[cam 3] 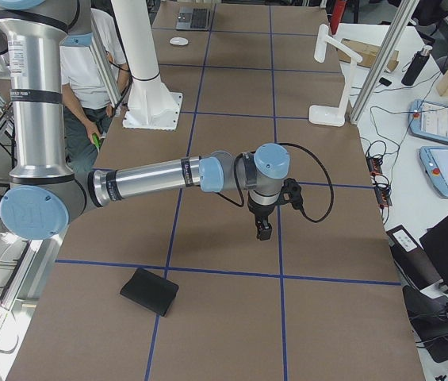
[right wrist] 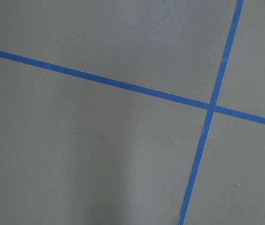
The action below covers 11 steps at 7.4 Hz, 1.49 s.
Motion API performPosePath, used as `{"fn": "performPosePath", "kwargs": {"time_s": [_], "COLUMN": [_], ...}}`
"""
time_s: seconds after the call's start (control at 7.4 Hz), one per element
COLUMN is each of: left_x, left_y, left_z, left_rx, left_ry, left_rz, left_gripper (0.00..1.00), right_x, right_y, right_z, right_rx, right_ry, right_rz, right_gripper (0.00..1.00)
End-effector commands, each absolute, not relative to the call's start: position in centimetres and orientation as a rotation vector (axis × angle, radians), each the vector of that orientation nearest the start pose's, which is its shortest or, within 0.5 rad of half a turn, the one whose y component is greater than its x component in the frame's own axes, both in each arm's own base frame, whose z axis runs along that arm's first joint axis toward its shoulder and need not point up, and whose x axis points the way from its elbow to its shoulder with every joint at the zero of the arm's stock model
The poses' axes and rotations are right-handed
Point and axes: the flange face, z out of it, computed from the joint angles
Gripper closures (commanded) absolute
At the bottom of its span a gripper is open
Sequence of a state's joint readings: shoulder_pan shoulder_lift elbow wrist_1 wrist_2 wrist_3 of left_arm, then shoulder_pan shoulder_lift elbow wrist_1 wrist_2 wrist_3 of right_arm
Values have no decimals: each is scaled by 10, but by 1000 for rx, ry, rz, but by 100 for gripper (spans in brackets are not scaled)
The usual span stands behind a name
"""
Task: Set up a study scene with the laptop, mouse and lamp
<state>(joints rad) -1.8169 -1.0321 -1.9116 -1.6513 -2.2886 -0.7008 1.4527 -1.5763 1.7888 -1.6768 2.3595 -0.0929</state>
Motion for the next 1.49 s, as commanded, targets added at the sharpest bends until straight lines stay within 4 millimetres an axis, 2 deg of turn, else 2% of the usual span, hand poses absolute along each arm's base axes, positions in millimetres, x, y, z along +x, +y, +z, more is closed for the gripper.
{"fn": "performPosePath", "kwargs": {"time_s": [0.0,0.27,0.81,0.95,1.35], "left_x": [-124,-124,-122,-122,-120], "left_y": [-225,-229,-221,-221,-219], "left_z": [708,709,730,732,735], "left_rx": [-381,-411,-485,-507,-533], "left_ry": [711,713,685,679,675], "left_rz": [-1082,-1166,-1252,-1295,-1309], "left_gripper": [1,1,2,9,13], "right_x": [5,5,5,5,5], "right_y": [-491,-491,-492,-491,-489], "right_z": [562,562,560,561,563], "right_rx": [96,97,100,99,94], "right_ry": [-789,-788,-786,-786,-785], "right_rz": [-247,-247,-247,-246,-243], "right_gripper": [1,1,1,1,1]}}
